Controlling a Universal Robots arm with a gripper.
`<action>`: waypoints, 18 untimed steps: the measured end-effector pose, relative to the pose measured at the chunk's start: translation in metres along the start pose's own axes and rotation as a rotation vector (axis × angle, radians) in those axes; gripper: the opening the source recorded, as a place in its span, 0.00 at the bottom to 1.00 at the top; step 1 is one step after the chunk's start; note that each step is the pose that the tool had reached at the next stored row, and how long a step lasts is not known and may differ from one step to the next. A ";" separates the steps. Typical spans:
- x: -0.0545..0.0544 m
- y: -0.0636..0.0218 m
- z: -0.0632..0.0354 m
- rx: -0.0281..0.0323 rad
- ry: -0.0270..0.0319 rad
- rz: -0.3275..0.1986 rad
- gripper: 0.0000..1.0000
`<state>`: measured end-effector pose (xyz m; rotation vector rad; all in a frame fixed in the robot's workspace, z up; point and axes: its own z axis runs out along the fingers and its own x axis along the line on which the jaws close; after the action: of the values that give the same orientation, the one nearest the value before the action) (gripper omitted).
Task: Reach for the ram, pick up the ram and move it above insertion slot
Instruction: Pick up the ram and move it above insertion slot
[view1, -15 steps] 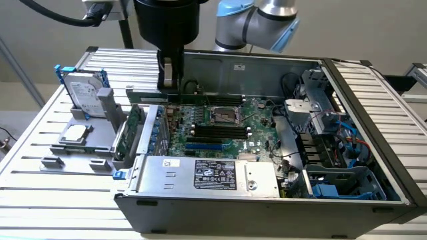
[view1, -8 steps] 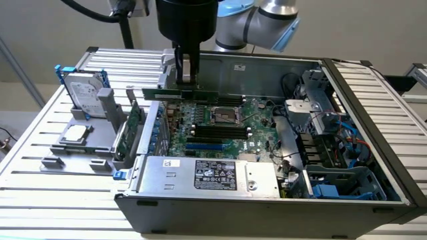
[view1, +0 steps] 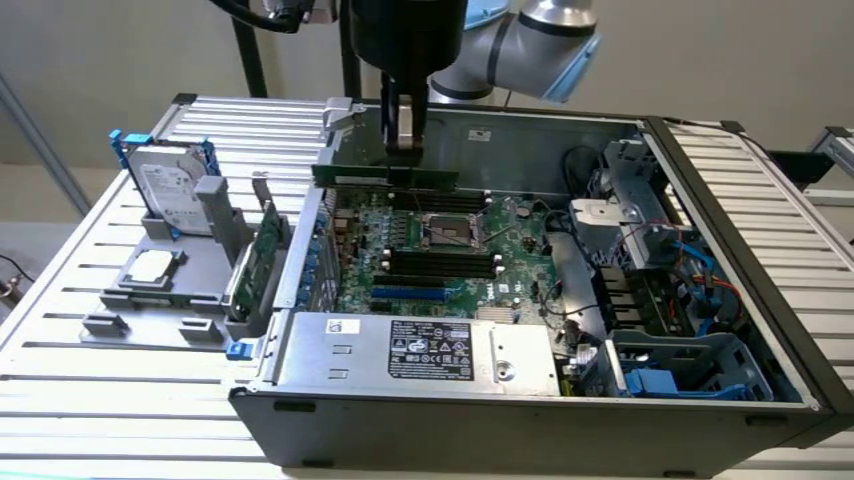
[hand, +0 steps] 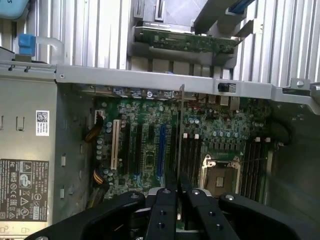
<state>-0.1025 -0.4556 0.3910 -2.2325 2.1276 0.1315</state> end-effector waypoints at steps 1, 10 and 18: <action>-0.002 -0.0026 0.0002 0.0000 0.0000 0.000 0.14; -0.021 -0.0275 0.0017 -0.0001 0.0000 0.000 0.14; -0.031 -0.0559 0.0028 0.0000 -0.0001 0.000 0.14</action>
<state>-0.0483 -0.4217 0.3902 -2.2324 2.1278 0.1316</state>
